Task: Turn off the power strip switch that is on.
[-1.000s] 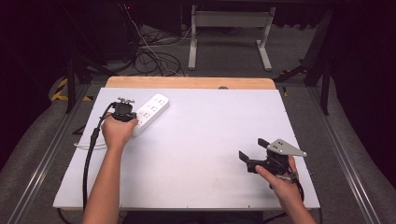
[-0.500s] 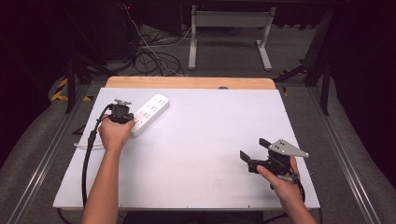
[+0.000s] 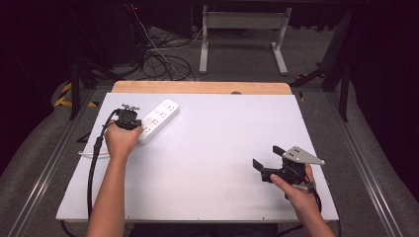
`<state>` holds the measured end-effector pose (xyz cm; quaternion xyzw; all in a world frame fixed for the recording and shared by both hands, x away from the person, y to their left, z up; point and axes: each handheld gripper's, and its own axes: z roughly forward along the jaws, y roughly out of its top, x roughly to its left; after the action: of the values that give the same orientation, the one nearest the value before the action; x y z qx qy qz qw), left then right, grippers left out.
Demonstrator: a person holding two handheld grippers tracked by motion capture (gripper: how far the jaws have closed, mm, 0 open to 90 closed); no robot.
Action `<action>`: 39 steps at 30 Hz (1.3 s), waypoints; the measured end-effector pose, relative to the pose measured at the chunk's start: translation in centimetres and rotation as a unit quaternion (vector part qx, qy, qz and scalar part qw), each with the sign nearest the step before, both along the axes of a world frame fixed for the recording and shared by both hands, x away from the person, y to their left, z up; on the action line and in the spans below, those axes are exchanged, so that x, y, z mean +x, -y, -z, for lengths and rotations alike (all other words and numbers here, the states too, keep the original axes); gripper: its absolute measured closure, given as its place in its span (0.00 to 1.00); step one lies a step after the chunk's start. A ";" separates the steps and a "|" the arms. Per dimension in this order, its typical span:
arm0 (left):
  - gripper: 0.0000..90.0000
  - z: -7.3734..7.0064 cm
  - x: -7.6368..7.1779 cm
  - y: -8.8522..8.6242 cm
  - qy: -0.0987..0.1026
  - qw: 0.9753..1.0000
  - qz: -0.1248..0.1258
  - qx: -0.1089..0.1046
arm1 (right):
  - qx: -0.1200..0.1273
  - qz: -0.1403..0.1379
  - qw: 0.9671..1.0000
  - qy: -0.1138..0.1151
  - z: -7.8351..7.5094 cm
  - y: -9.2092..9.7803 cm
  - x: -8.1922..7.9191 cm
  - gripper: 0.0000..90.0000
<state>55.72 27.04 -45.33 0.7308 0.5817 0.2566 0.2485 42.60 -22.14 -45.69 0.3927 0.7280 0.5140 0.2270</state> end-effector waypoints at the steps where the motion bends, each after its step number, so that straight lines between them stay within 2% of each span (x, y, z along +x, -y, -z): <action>1: 1.00 0.0 0.0 0.0 0.000 1.000 0.002 0.003 | 0.001 0.000 1.000 0.000 0.0 0.0 0.0 0.10; 3: 1.00 0.0 0.0 -0.1 -0.001 1.000 0.005 0.001 | 0.001 0.000 1.000 0.001 -0.1 0.0 0.0 0.10; 6: 1.00 -0.1 0.2 0.2 -0.011 1.000 0.015 0.014 | 0.000 0.000 1.000 0.002 -0.1 0.1 -0.1 0.10; 9: 1.00 0.0 0.1 0.4 -0.006 1.000 0.012 0.020 | 0.002 0.001 1.000 0.003 -0.2 0.1 -0.1 0.10; 22: 1.00 -0.1 0.1 0.2 -0.010 1.000 0.012 0.009 | 0.001 0.001 1.000 0.002 -0.2 0.1 -0.1 0.10; 39: 1.00 -0.1 0.1 0.2 -0.010 1.000 0.014 0.014 | -0.001 0.000 1.000 0.001 -0.1 0.0 -0.1 0.10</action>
<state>55.86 26.81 -45.23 0.7448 0.5703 0.2540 0.2357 42.49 -22.14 -45.55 0.3918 0.7281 0.5141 0.2282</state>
